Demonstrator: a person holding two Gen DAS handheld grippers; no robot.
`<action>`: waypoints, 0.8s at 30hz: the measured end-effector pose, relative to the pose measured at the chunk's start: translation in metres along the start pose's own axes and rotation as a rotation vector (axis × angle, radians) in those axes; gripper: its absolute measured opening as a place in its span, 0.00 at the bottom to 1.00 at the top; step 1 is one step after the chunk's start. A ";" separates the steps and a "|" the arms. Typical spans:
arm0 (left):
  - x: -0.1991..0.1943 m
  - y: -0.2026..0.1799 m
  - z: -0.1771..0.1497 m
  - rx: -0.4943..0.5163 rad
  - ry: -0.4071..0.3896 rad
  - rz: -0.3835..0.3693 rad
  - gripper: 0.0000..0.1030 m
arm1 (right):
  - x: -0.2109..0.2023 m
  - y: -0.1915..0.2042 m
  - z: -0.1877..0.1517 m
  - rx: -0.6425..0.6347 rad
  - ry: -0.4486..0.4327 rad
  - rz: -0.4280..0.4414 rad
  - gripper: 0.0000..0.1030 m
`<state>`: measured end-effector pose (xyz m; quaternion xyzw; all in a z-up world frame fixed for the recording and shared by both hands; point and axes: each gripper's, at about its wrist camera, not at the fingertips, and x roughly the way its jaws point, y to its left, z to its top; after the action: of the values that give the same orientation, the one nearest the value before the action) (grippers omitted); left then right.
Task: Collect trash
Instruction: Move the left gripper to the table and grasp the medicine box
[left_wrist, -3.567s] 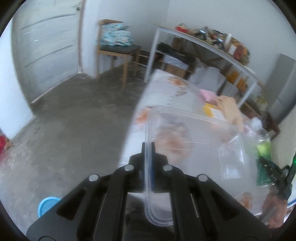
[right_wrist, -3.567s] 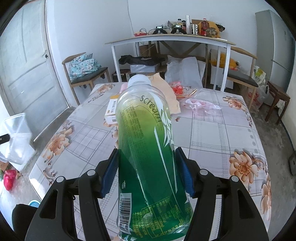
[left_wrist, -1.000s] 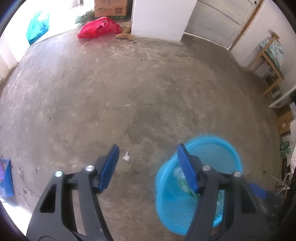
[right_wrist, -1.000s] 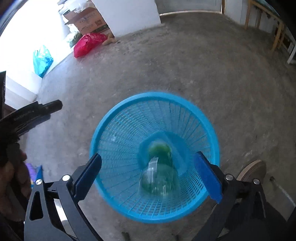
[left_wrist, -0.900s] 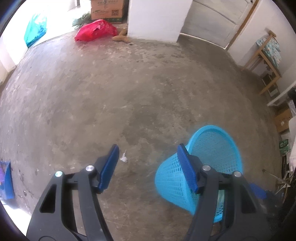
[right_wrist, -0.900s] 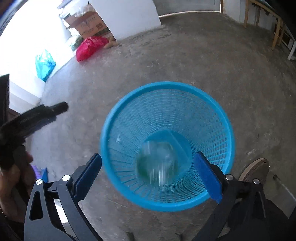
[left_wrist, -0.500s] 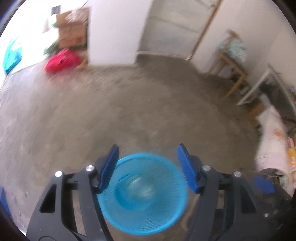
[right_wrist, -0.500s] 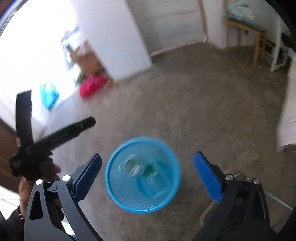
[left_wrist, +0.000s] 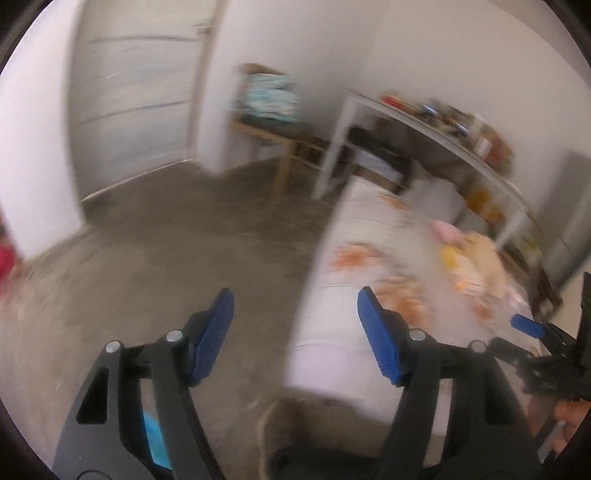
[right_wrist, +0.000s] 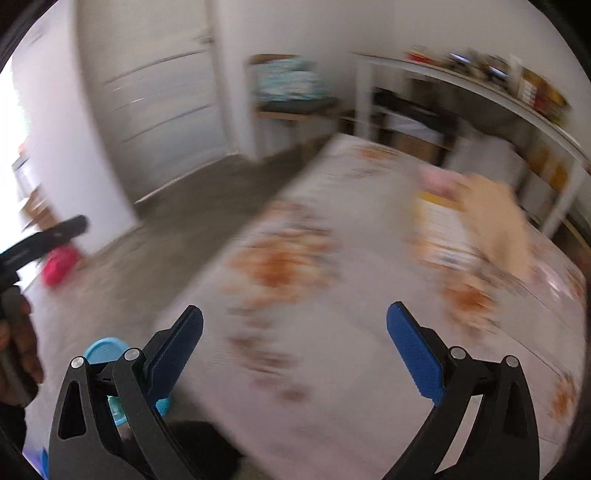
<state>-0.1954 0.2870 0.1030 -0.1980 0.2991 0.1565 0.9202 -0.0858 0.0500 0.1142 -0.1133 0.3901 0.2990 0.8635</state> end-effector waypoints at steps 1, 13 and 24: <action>0.011 -0.026 0.004 0.027 0.010 -0.035 0.64 | 0.001 -0.026 -0.004 0.034 0.003 -0.023 0.94; 0.135 -0.246 -0.006 0.282 0.128 -0.181 0.69 | 0.010 -0.203 -0.045 0.301 0.018 -0.233 0.94; 0.235 -0.326 -0.010 0.337 0.228 -0.153 0.69 | 0.008 -0.241 -0.059 0.390 0.022 -0.274 0.94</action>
<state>0.1133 0.0378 0.0398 -0.0801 0.4074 0.0108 0.9097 0.0283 -0.1635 0.0600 0.0004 0.4307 0.0969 0.8973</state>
